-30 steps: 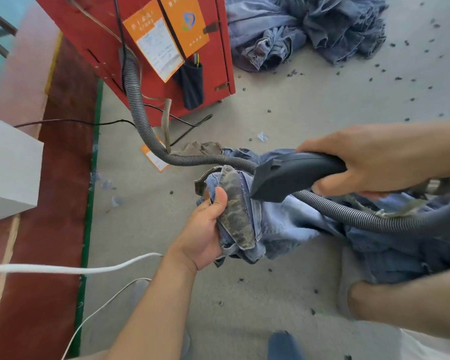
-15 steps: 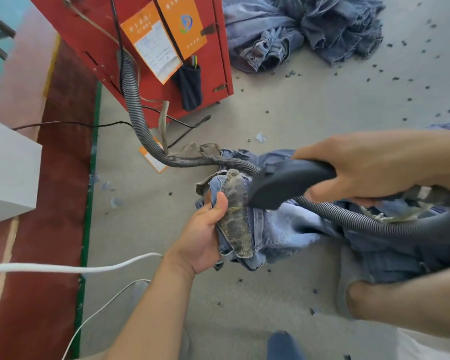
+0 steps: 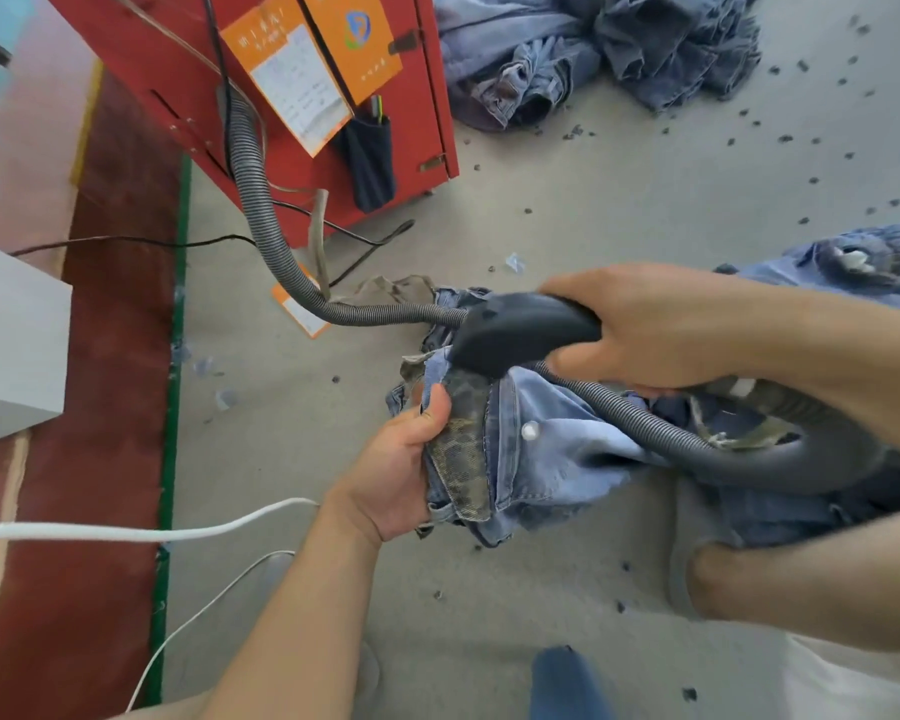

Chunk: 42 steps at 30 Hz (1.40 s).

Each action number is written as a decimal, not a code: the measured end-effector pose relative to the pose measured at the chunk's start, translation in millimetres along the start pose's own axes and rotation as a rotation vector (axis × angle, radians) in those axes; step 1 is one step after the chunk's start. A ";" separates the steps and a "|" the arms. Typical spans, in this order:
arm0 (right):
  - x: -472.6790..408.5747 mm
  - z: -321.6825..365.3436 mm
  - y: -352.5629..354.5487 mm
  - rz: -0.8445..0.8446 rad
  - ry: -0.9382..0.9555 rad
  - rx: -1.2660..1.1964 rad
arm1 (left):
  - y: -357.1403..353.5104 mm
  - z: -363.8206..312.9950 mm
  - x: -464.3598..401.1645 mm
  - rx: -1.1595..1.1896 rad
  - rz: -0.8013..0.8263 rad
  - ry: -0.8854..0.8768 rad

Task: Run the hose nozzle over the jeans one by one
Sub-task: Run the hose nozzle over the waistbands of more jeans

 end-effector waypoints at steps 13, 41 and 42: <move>-4.2 -0.8 -8.9 -0.058 -0.095 0.031 | 14.0 3.7 -2.8 0.073 0.026 -0.021; -16.4 -14.1 -23.2 -0.135 -0.229 -0.370 | 0.0 27.2 -20.4 0.156 0.017 -0.091; -10.7 -16.8 -21.0 -0.122 -0.207 -0.361 | 0.7 25.9 -20.8 0.161 0.011 -0.092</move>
Point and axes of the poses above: each hand's wrist, its own x-axis away from the middle knuckle, its own y-axis out of the back of the hand, z = x × y, the point moved 4 cm from there along -x, towards the middle knuckle, and after that the axes turned 15 degrees about z, right-handed, at the moved point
